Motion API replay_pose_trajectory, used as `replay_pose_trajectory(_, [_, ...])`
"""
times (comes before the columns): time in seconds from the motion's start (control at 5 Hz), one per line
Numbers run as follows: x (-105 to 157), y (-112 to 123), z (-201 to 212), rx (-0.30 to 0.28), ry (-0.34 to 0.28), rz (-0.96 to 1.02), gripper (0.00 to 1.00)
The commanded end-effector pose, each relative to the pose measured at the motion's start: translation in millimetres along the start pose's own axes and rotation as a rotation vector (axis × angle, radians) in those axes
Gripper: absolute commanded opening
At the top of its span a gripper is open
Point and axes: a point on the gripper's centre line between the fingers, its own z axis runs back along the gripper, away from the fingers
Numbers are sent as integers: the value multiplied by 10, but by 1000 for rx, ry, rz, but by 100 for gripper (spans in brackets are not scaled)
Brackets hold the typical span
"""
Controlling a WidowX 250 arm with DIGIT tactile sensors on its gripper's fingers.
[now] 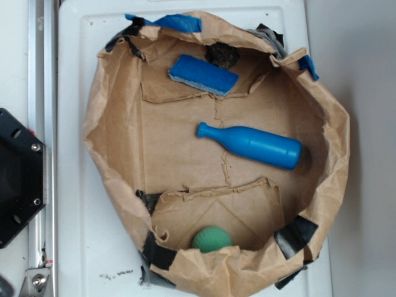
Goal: Grab the green ball.
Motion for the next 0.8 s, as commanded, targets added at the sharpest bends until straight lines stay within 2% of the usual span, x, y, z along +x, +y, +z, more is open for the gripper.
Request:
replay_pose_trajectory(0.0, [0,0,0,0,0,0,100])
replay_pose_trajectory(0.2, [276,-3,-61,2,-22,26,100])
replay_pose_trajectory(0.4, [769,0,-157,12,-43,-5,100])
replay_pose_trajectory(0.6, [831,-51,-307,-3,-27,-74,100])
